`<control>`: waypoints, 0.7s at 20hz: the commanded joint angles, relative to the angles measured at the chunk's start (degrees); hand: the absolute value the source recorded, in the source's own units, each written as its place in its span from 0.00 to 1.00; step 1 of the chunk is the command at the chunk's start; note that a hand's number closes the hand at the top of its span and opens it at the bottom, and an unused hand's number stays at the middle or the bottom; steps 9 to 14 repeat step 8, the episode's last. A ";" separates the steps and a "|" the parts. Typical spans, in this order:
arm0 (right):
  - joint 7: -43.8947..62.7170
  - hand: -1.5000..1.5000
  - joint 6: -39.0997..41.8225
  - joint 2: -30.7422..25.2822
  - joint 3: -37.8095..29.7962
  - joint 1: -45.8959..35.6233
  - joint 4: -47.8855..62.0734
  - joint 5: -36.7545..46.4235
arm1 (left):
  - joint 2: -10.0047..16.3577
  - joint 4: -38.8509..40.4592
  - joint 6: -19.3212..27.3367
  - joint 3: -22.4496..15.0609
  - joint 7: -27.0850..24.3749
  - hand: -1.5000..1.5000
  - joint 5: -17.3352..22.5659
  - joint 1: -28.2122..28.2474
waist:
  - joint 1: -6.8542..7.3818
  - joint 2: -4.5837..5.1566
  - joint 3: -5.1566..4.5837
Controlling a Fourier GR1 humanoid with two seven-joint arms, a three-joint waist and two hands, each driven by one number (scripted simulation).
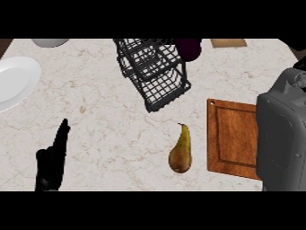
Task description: Pick the eggplant from the cutting board and place it in the tiered basket
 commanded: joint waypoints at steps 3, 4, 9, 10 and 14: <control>10.05 0.00 10.75 -0.01 3.94 10.50 -18.89 -1.40 | -1.32 0.98 1.06 -0.31 -0.01 0.50 -0.11 2.73 | -1.96 -0.28 -0.29; 10.06 0.00 12.14 -0.01 5.22 11.86 -21.75 -2.00 | 0.27 0.62 0.53 1.53 1.37 0.50 0.81 1.33 | -2.19 -0.33 -0.30; 9.57 0.00 15.27 -0.01 8.21 20.35 -33.61 -5.13 | -0.61 -0.06 -0.08 0.30 0.81 0.50 1.04 3.64 | -2.68 -0.34 -0.27; 9.57 0.00 15.27 -0.01 8.21 20.35 -33.61 -5.13 | -0.61 -0.06 -0.08 0.30 0.81 0.50 1.04 3.64 | -2.68 -0.34 -0.27; 9.57 0.00 15.27 -0.01 8.21 20.35 -33.61 -5.13 | -0.61 -0.06 -0.08 0.30 0.81 0.50 1.04 3.64 | -2.68 -0.34 -0.27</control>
